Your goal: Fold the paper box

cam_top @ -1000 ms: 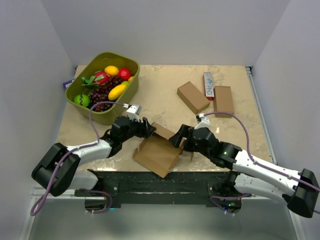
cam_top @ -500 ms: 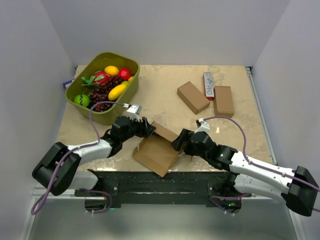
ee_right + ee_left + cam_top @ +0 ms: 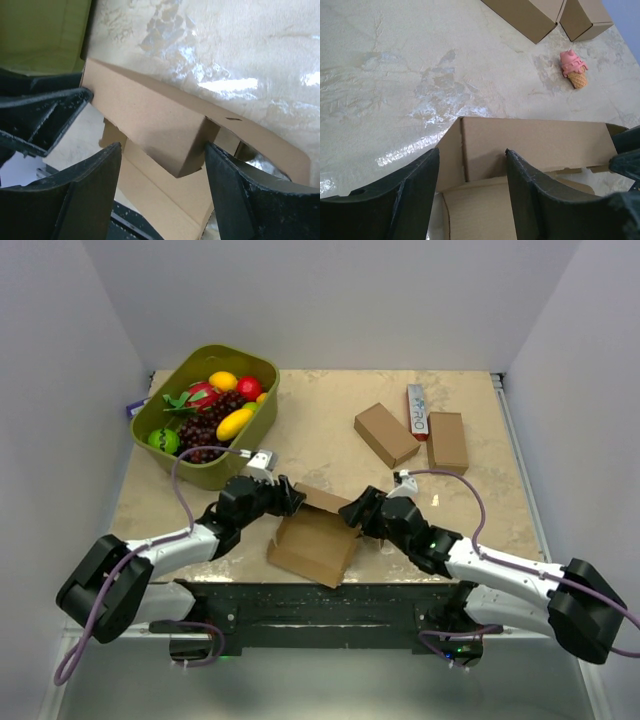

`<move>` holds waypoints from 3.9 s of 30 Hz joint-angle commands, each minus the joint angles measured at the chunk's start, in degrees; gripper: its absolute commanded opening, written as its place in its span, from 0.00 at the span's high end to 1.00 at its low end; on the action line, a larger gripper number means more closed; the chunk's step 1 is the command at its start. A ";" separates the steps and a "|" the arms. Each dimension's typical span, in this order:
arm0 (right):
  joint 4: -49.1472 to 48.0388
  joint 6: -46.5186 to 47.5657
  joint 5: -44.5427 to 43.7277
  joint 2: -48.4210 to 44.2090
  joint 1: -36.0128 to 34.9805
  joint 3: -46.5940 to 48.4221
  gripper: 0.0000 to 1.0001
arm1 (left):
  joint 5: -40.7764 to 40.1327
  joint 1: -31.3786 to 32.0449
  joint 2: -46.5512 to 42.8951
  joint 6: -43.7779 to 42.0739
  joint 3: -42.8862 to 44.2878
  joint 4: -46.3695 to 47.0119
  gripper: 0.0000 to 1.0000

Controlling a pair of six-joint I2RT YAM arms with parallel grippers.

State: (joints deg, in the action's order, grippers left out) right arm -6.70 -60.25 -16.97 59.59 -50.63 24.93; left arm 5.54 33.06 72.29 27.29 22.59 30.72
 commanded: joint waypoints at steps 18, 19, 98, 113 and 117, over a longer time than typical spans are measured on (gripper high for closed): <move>-30.29 3.29 10.82 18.18 6.07 2.93 0.49 | -10.72 -0.28 -11.20 2.24 -6.15 -5.05 0.41; -31.26 3.56 11.08 19.41 6.07 2.93 0.49 | -11.94 -0.28 -12.51 2.50 -6.50 -5.06 0.41; -11.23 20.70 -4.30 30.23 3.08 18.75 0.67 | 3.60 -16.71 -3.74 1.01 2.11 -5.58 0.44; -16.05 24.47 -4.22 35.42 3.52 19.20 0.70 | 3.69 -16.71 -2.42 0.84 1.32 -5.14 0.57; -18.79 25.88 -2.90 36.38 3.61 19.10 0.70 | 4.13 -16.71 -1.98 0.92 1.40 -4.88 0.59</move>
State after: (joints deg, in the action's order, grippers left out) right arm -20.95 -37.04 -19.99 94.74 -47.20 43.51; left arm 8.71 16.56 69.54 28.42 23.64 24.43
